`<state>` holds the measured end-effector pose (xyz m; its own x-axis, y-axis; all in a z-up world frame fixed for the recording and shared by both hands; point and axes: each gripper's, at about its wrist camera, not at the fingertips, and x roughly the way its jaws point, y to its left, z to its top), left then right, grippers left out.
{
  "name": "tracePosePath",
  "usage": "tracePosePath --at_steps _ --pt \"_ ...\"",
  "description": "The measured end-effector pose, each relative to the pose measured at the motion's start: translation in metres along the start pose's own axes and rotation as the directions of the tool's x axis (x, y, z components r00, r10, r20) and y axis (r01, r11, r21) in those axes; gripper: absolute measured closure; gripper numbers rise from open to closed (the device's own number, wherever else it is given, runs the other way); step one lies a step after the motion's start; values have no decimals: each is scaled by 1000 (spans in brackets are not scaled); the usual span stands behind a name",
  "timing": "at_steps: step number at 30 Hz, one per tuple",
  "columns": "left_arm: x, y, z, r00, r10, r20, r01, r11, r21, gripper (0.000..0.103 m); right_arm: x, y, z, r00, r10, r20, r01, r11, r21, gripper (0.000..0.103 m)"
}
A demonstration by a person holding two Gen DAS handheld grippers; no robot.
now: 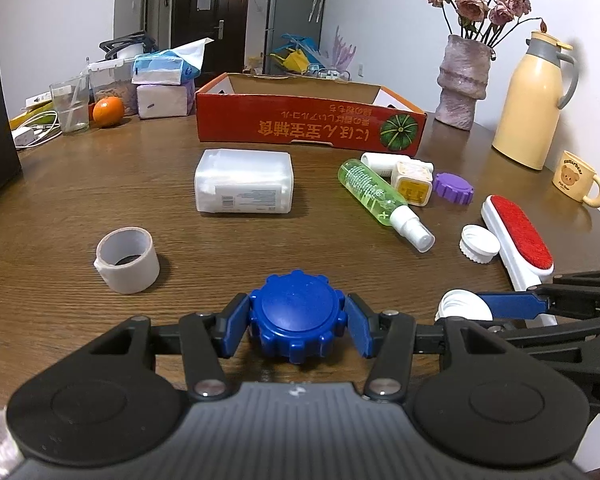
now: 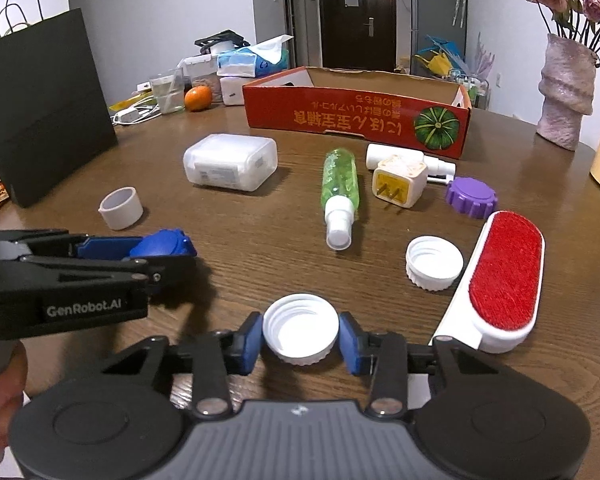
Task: Organize rigid objects
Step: 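Carry the blue cap and white cap toward the cardboard box with both tools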
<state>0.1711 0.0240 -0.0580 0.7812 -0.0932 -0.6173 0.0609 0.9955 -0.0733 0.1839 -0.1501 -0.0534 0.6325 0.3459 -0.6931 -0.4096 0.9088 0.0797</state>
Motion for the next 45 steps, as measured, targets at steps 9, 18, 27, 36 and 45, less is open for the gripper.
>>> tracePosePath --at_steps 9,18,27,36,45 --pt "0 1 11 1000 -2 16 2 1000 0 50 -1 -4 9 1000 -6 25 6 1000 4 64" --pt "-1 -2 32 999 1 54 -1 1000 5 50 -4 -12 29 996 -32 82 32 999 5 64" --pt "8 -8 59 997 -3 75 1 1000 25 50 -2 -22 51 991 -55 123 53 998 16 64" --pt "22 -16 90 996 -9 88 4 998 56 50 4 -36 75 985 -72 155 66 997 44 63" --pt "39 -22 117 996 -18 87 12 997 75 50 13 -50 98 982 -88 168 78 995 69 64"
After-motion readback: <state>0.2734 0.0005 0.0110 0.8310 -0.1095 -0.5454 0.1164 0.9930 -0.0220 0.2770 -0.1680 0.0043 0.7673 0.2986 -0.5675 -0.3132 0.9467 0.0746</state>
